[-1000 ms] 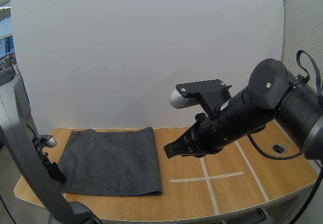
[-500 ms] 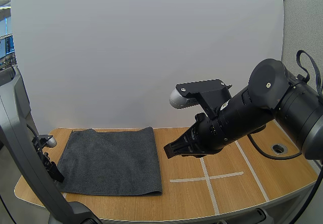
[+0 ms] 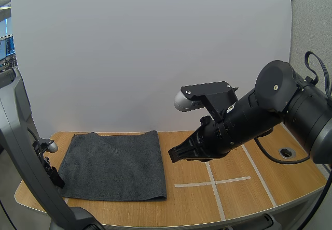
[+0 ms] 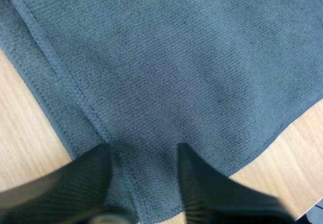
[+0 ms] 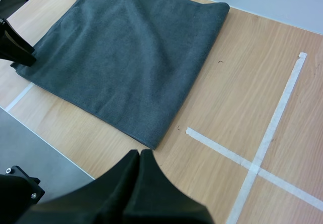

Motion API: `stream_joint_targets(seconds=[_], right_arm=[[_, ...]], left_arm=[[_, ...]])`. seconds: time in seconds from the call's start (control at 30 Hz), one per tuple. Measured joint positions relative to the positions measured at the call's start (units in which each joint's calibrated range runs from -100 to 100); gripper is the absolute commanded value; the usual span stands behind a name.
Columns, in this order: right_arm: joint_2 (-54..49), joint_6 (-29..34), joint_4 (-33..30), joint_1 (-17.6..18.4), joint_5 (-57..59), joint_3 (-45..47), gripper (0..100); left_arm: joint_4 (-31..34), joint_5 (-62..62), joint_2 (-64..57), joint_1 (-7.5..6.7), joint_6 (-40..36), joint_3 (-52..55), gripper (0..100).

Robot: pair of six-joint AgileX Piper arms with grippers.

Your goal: Fold the towel

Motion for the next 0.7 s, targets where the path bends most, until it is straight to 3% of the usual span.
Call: stream_joint_targets(seconds=[0.7], right_arm=[[0.0,0.0,0.0,0.0,0.0,0.0,0]], left_arm=[[-2.0,1.95,1.51,0.0,0.0,-0.39,86]])
